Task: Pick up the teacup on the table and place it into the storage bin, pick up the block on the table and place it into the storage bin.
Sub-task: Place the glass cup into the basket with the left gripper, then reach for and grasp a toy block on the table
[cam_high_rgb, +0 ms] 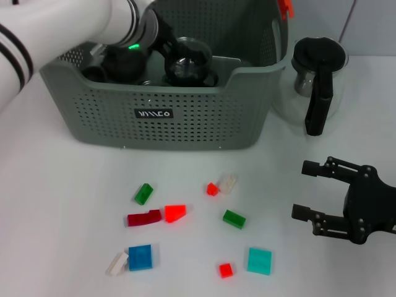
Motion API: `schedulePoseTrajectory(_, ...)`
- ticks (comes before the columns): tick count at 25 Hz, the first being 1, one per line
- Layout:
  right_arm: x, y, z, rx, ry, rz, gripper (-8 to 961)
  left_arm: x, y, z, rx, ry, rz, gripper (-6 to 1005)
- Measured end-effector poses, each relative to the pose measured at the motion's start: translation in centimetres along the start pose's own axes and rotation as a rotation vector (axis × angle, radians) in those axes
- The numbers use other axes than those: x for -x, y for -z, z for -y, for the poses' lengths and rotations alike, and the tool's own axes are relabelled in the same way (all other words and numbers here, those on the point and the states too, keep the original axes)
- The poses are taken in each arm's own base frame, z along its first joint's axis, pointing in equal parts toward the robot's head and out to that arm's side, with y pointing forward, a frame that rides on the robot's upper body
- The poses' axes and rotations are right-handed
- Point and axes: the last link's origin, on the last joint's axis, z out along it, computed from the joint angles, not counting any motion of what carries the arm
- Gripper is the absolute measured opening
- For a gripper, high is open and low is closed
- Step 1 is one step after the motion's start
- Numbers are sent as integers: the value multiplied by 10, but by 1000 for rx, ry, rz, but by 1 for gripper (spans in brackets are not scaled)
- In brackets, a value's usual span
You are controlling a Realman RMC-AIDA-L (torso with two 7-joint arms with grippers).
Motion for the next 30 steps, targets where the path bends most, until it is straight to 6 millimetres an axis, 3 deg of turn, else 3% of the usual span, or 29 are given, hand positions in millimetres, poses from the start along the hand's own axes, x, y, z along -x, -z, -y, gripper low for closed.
schedulePoseTrajectory(4, -1, 1, -1, -1, -2, 0, 824, -4, 17, 6, 12, 48, -39, 367)
schedulePoseTrajectory(7, -1, 1, -1, -1, -3, 0, 824, -5, 37, 12, 46, 104, -83, 571)
schedulePoseTrajectory(11, -1, 1, -1, 0, -3, 1, 824, -6, 74, 24, 75, 199, -177, 589)
schedulePoseTrajectory(15, 0, 1, -1, 2, -2, 2, 825, 6, 110, 39, 137, 341, -259, 606)
schedulePoseTrajectory(18, 0, 1, -1, 4, -2, 3, 825, 31, 137, 48, 226, 444, -329, 615)
schedulePoseTrajectory(19, 0, 2, -1, 4, -2, 3, 825, 31, 137, 48, 226, 444, -329, 615)
schedulePoseTrajectory(20, 0, 2, -1, 4, -2, 3, 825, 56, 156, 47, 315, 474, -388, 615)
schedulePoseTrajectory(21, 0, 2, -2, 4, -2, 3, 825, 61, 159, 47, 327, 476, -400, 615)
schedulePoseTrajectory(26, 0, 1, -1, 8, -1, 2, 825, 125, 187, 18, 489, 363, -488, 614)
schedulePoseTrajectory(30, 0, 0, -1, 12, 0, 0, 824, 167, 186, -10, 575, 312, -440, 611)
